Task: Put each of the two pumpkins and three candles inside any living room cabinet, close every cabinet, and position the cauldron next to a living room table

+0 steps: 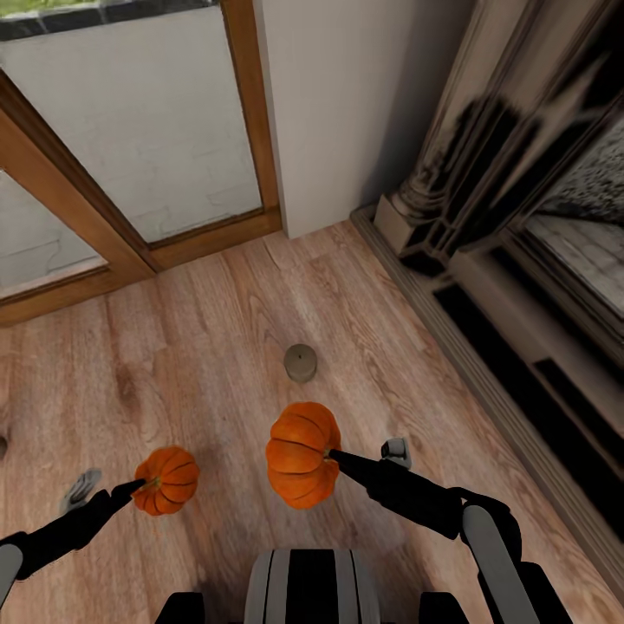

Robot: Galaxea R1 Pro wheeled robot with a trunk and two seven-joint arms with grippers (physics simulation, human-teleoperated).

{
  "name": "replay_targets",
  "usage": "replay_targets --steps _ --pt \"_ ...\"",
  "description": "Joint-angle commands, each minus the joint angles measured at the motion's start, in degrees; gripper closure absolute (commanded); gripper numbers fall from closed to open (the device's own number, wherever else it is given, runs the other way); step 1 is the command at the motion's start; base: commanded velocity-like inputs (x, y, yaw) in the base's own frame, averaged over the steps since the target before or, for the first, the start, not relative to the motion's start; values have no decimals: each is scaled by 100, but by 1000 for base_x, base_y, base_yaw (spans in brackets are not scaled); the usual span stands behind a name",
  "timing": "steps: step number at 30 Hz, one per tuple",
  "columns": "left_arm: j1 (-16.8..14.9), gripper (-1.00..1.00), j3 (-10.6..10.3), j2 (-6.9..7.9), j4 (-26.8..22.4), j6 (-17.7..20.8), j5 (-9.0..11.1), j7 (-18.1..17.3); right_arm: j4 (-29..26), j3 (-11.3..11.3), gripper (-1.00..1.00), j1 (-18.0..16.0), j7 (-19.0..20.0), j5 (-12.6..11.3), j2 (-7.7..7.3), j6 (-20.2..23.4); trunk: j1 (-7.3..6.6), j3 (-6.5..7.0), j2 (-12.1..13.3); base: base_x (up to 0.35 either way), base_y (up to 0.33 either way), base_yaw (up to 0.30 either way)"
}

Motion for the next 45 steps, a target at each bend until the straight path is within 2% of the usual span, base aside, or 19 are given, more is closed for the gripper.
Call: replay_targets --steps 1,4,11,19,45 --pt "1 100 -1 -1 -55 63 -13 -1 0 0 100 0 0 1 0 0 -2 23 2 0 0 0" --pt "1 100 0 6 -137 169 -15 -4 17 -2 100 0 1 1 0 -2 -10 89 6 0 0 0" --pt "1 100 0 132 -214 451 -8 -7 32 -21 100 8 18 9 0 -66 -28 244 15 -32 0 0" --pt "1 100 0 145 -235 494 -8 -7 36 -6 100 9 8 13 -4 -219 -49 422 26 -89 0 0" --pt "1 100 8 171 -247 608 -7 -7 40 -16 100 10 3 10 0 -236 -116 998 60 -125 24 0"
